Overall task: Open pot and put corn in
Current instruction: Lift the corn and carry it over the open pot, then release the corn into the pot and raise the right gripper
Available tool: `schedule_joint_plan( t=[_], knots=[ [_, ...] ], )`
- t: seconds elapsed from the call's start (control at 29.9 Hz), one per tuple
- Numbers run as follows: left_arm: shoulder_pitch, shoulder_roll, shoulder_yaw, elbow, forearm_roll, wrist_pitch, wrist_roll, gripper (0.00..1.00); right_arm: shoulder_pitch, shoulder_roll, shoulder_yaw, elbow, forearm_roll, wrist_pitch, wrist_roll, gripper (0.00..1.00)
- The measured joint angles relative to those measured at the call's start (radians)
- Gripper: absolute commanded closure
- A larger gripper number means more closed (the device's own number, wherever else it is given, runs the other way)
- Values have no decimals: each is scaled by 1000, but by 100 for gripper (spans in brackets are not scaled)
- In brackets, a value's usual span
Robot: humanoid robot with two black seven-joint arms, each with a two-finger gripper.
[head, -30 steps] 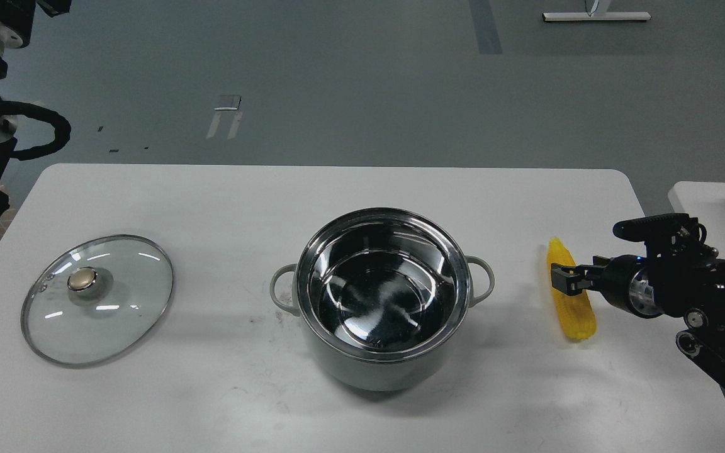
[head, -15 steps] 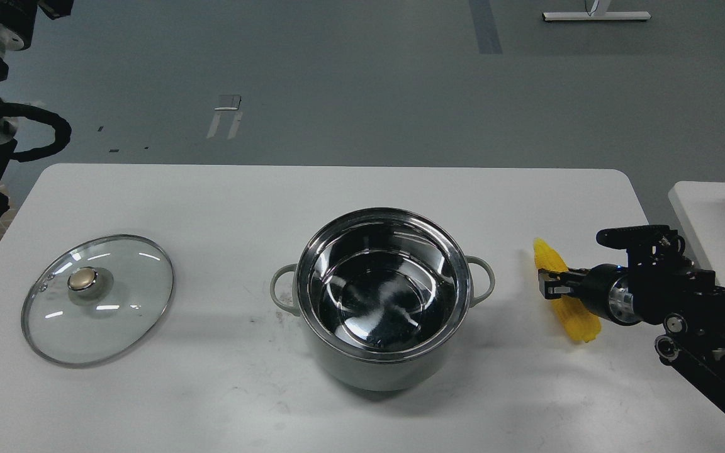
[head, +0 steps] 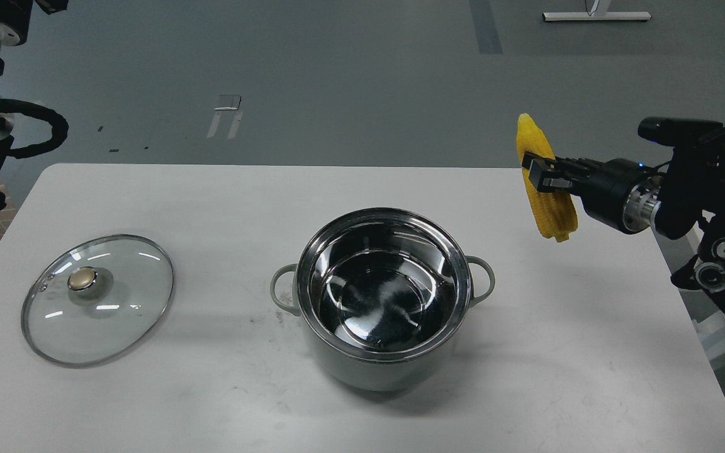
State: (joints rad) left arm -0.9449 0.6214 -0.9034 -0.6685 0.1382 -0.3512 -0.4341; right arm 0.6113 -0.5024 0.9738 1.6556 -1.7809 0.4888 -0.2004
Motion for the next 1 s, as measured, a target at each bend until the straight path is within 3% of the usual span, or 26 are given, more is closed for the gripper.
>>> schedule_joint_plan(
  t=[0.2, 0.27, 0.33, 0.4, 0.43, 0.54, 0.7, 1.0],
  knots=[
    [-4, 0, 3, -2, 0, -1, 0, 3, 41, 67, -205, 24, -4, 0, -5, 96],
    [-5, 3, 3, -2, 0, -4, 0, 3, 55, 81, -266, 23, -7, 0, -5, 87],
    [-4, 7, 4, -2, 0, -8, 0, 3, 65, 107, -310, 13, -10, 0, -5, 62],
    [-5, 16, 5, -2, 0, -11, 0, 3, 69, 132, -329, 0, -12, 0, -5, 47],
    [-4, 21, 5, -2, 0, -12, -1, 3, 69, 142, -334, -6, -12, 0, -5, 32],
    [-4, 27, 6, -2, 0, -12, -1, 3, 70, 158, -344, -18, -12, 0, -5, 15],
    [-3, 29, 8, -2, 1, -27, 30, 3, 70, 172, -354, -25, -10, 0, -4, 5],
    [-4, 24, 4, -2, 1, -40, 44, 3, 68, 177, -353, -25, -9, 0, 2, 0]
  ],
)
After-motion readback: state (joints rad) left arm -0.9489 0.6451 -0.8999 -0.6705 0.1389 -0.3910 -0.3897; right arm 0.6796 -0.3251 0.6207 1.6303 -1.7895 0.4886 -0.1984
